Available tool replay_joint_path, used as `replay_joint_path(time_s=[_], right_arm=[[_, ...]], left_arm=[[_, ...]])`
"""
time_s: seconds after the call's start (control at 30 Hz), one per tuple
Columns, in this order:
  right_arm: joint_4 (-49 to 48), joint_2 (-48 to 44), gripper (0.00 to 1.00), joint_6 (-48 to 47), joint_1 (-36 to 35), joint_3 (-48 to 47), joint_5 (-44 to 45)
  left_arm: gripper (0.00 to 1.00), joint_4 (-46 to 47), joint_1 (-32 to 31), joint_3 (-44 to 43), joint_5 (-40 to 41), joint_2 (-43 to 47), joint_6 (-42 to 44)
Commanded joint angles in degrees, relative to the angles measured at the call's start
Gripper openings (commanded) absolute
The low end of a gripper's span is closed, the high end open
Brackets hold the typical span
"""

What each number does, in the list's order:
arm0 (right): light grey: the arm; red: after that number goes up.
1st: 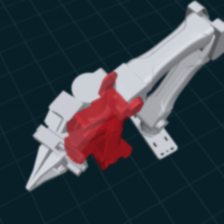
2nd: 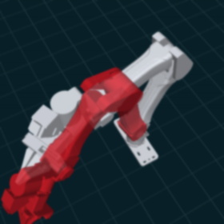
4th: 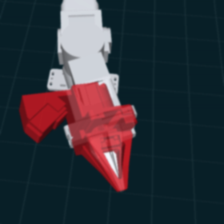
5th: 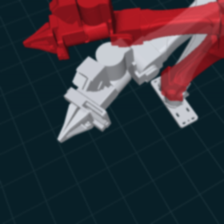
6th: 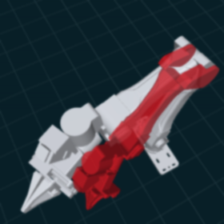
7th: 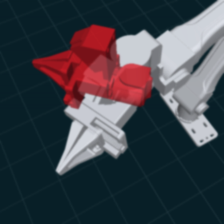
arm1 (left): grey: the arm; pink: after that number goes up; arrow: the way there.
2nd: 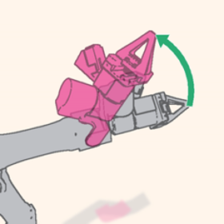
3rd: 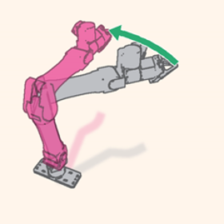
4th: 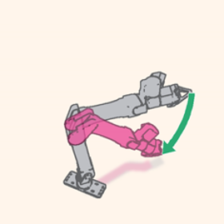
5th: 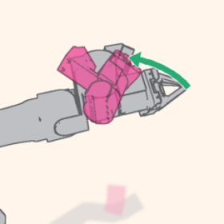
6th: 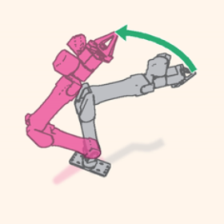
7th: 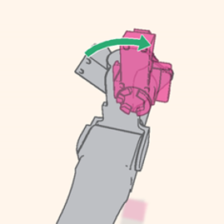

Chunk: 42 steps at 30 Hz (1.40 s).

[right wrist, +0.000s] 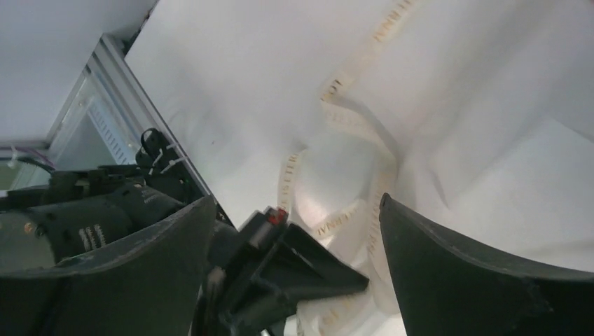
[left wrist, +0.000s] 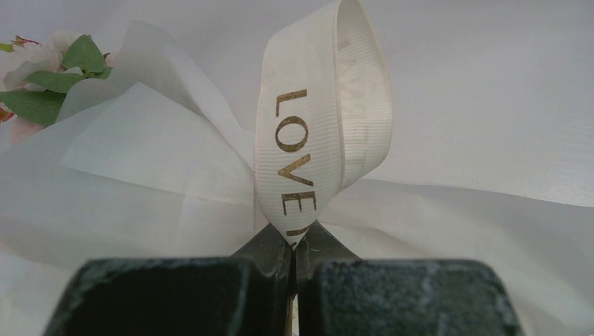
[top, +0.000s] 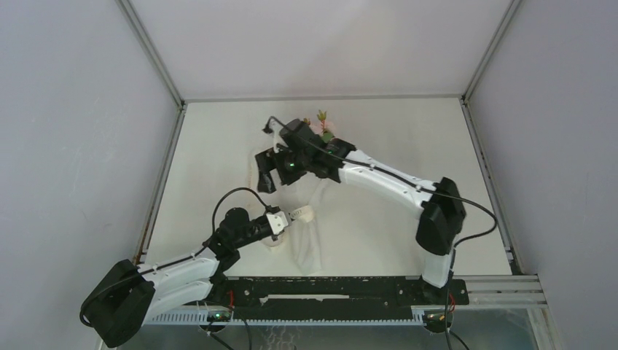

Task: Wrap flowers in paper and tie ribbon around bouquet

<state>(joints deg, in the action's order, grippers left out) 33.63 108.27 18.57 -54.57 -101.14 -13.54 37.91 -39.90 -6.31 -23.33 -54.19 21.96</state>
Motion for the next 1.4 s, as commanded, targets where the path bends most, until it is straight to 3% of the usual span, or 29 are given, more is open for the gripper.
replay_joint_path(time_s=[0.0,0.23,0.6,0.63,0.7,0.8,1.0,1.03,1.07,1.1,1.17,1.2,1.3,1.37], right_arm=[[-6.3,-13.8,0.99,3.8,4.2,9.5,-0.6],[-10.5,-26.8,1.00,15.2,7.2,31.6,-4.6],[-14.2,-27.0,0.97,22.7,7.7,39.3,-12.7],[-16.4,-26.7,0.93,23.6,7.8,40.1,-14.4],[-20.6,-26.1,0.73,25.6,8.1,41.5,-18.2],[-23.1,-25.5,0.52,27.6,8.9,42.9,-20.9],[-22.8,-26.0,0.32,28.4,10.1,44.6,-21.3],[-22.8,-26.0,0.23,28.3,10.1,44.6,-21.3],[-22.7,-26.0,0.06,28.3,10.1,44.6,-21.2],[-22.5,-26.1,0.00,28.2,10.2,44.6,-20.8],[-21.8,-26.4,0.00,27.6,10.4,44.6,-20.0],[-21.5,-26.5,0.00,27.1,10.6,44.6,-19.6],[-19.4,-26.6,0.00,25.0,11.6,44.7,-17.7],[-18.0,-26.4,0.00,23.0,12.1,44.6,-16.2]], left_arm=[[0.00,1.2,-0.3,1.5,-0.8,0.9,-0.7],[0.00,0.6,-0.3,1.5,0.0,0.7,-1.1],[0.00,0.3,-0.3,0.9,-0.4,-0.2,-0.7],[0.00,0.3,-0.3,0.9,-0.4,-0.3,-0.6],[0.00,0.2,-0.3,0.8,-0.3,-0.3,-0.6],[0.00,0.1,-0.3,0.8,0.0,-0.4,-0.6],[0.00,-0.5,-0.3,0.8,0.0,-0.1,-0.5],[0.00,-0.6,-0.3,0.8,0.1,-0.1,-0.5],[0.00,-0.6,-0.3,0.8,0.1,-0.1,-0.5],[0.00,-0.9,-0.3,0.8,0.2,-0.1,-0.5],[0.00,-2.2,-0.3,0.2,-0.2,0.3,-0.8],[0.05,-3.7,-0.3,-0.4,-0.7,0.9,-1.3],[0.53,-13.0,-0.2,-4.2,-4.1,4.0,-1.8],[0.63,-24.3,0.0,-9.0,-5.8,6.4,0.2]])
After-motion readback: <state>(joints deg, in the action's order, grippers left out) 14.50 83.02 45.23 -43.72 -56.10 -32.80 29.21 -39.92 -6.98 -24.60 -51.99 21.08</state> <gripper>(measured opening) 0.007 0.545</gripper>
